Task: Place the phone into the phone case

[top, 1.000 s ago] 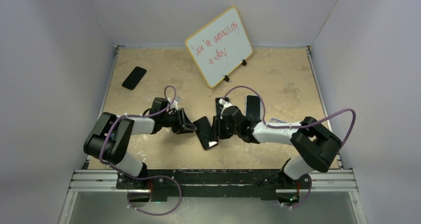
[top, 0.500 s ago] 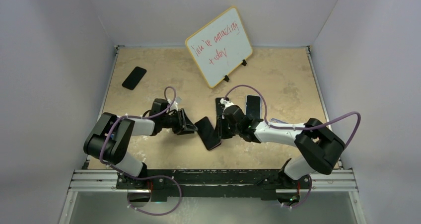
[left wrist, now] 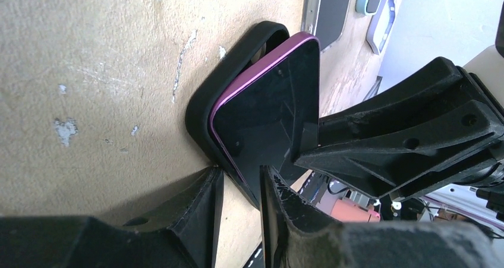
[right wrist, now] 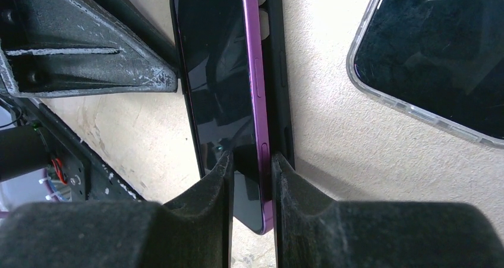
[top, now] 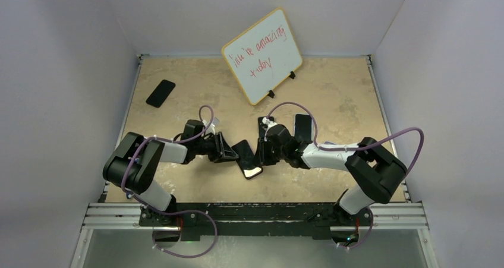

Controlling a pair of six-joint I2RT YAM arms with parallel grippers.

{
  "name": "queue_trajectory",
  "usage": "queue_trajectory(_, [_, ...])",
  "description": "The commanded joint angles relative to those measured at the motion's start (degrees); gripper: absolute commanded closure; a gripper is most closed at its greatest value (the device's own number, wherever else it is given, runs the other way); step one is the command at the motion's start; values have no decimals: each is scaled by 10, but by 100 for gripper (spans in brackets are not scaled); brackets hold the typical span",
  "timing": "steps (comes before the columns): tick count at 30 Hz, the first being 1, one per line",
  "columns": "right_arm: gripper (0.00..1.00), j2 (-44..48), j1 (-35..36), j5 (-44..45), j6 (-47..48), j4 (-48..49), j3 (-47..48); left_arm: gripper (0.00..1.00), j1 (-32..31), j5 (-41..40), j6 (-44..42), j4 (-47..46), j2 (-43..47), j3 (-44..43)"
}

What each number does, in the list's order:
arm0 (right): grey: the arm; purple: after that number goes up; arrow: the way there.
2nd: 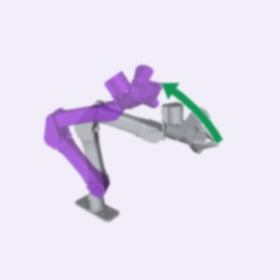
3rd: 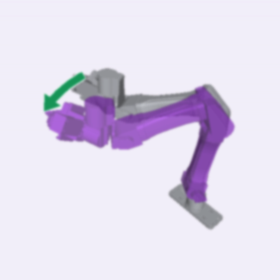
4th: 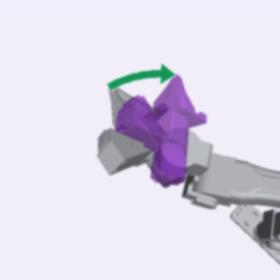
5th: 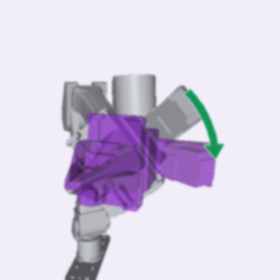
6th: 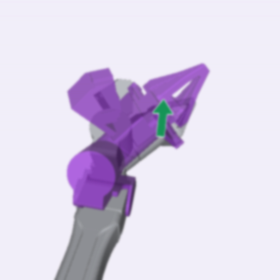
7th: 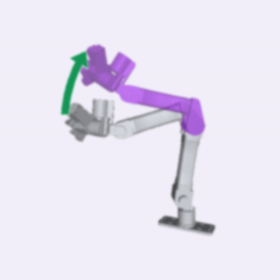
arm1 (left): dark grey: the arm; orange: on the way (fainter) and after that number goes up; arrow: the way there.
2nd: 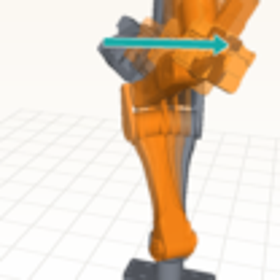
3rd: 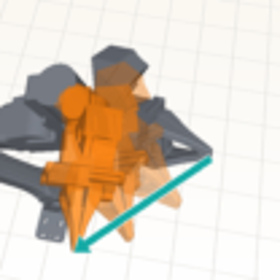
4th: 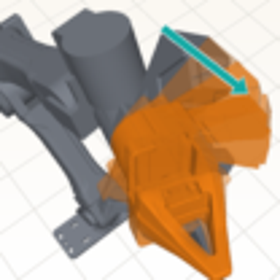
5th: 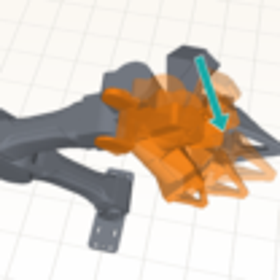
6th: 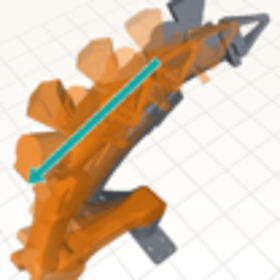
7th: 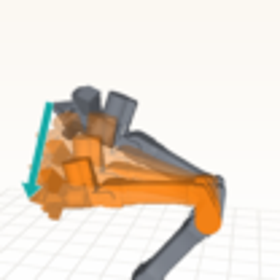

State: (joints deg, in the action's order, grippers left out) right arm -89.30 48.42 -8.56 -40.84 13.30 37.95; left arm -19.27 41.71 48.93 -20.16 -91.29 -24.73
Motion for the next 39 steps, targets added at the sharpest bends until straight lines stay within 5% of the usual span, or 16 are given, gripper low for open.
queue_trajectory(1, [79, -24, 11, 5, 21, -12, 29, 71, -5, 2, 1, -26, 6, -1])
queue_trajectory(8, [59, 25, 11, 32, 32, -79, 41, 71, -5, -31, -32, 48, 40, -27])
queue_trajectory(16, [48, 61, 10, 79, 45, -114, 50, 71, -4, -41, -26, 73, 69, -43])
queue_trajectory(29, [22, 28, -10, 34, 49, -50, 51, 67, -5, -45, -22, 60, 50, -36])
queue_trajectory(39, [18, -29, -10, -1, 29, 14, 54, 66, -5, -40, -16, 36, 30, -29])
